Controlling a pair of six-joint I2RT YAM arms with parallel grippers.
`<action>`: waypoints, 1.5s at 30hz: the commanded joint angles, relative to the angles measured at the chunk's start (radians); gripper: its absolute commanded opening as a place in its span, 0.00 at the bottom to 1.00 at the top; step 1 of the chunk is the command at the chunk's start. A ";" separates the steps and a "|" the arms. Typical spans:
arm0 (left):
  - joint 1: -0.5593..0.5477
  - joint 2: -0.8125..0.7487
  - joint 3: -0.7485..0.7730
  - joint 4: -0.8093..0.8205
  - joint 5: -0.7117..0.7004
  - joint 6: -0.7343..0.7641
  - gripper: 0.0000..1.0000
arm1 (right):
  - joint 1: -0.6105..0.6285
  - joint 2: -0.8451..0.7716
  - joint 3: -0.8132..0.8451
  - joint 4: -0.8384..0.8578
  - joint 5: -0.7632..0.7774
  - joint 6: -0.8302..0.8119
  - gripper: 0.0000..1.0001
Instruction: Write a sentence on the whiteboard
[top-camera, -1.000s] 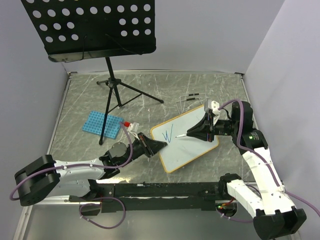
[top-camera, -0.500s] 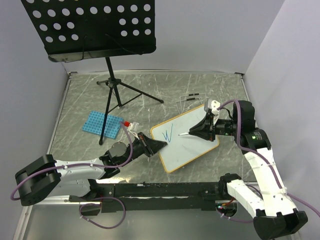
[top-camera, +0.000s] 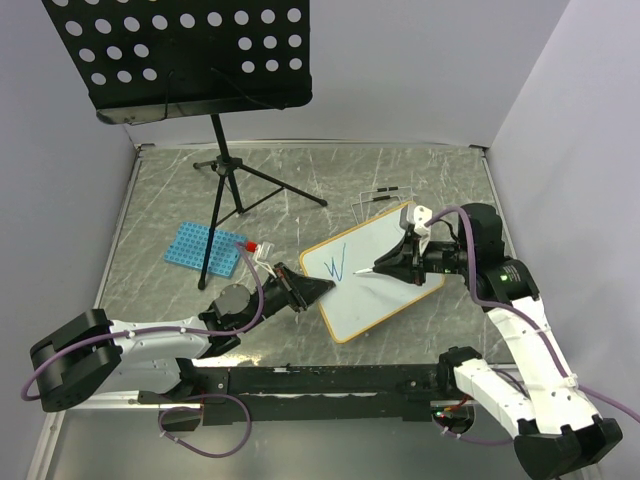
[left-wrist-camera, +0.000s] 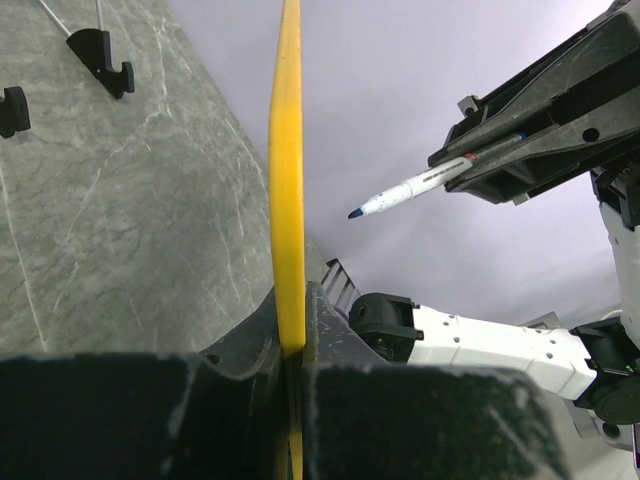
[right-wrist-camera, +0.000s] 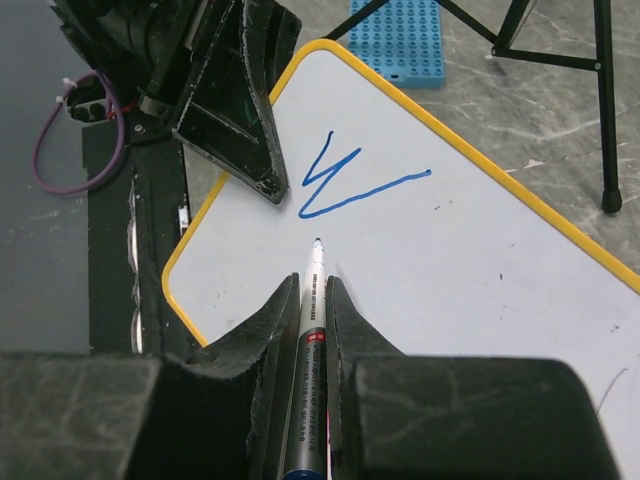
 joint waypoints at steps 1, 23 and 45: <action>0.006 -0.048 0.021 0.177 -0.009 -0.030 0.01 | 0.013 -0.023 -0.019 0.025 -0.018 -0.033 0.00; 0.004 -0.051 -0.009 0.203 -0.005 -0.038 0.01 | 0.012 -0.033 -0.010 -0.032 -0.042 -0.100 0.00; 0.006 -0.052 -0.009 0.205 -0.025 -0.067 0.01 | 0.048 0.022 0.016 0.050 0.085 -0.027 0.00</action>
